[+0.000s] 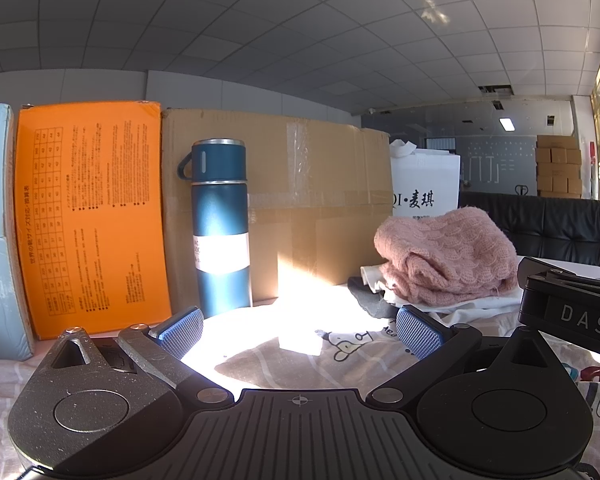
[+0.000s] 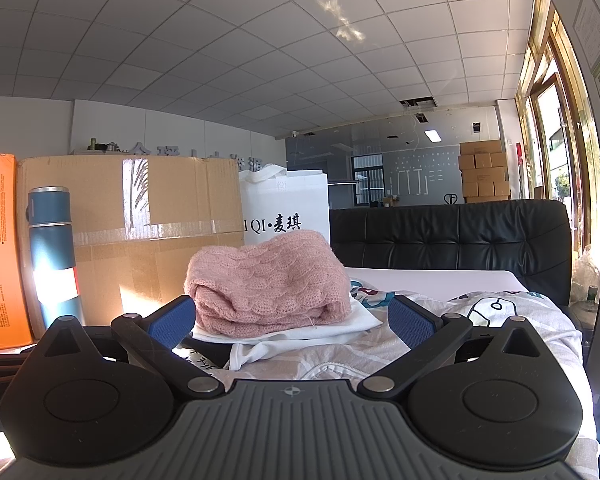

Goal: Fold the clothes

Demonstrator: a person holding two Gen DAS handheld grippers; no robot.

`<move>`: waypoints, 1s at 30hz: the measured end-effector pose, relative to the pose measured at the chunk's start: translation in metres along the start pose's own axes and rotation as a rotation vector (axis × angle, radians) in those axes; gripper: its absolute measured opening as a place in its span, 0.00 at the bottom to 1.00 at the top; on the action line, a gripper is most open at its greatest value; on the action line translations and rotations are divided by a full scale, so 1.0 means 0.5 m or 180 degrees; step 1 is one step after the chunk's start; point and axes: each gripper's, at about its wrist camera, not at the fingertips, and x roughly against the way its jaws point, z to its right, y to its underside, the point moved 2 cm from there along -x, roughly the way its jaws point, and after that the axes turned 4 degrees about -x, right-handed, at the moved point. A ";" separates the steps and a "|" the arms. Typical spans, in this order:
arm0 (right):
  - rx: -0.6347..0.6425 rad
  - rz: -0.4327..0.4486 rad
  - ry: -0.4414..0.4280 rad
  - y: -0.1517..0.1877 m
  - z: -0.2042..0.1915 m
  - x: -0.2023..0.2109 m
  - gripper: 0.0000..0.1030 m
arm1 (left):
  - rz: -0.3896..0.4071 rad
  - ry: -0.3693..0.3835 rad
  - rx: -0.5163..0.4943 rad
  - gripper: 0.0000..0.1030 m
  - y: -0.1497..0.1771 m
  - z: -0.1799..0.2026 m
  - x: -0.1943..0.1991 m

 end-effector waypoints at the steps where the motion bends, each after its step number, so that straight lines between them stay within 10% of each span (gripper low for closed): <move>1: 0.0000 0.0000 0.0000 0.000 0.000 0.000 1.00 | 0.0001 -0.0001 -0.0001 1.00 0.000 0.000 0.000; 30: -0.0002 -0.0006 0.0001 0.000 -0.001 -0.002 1.00 | -0.0004 -0.0009 -0.0003 1.00 0.000 0.000 -0.004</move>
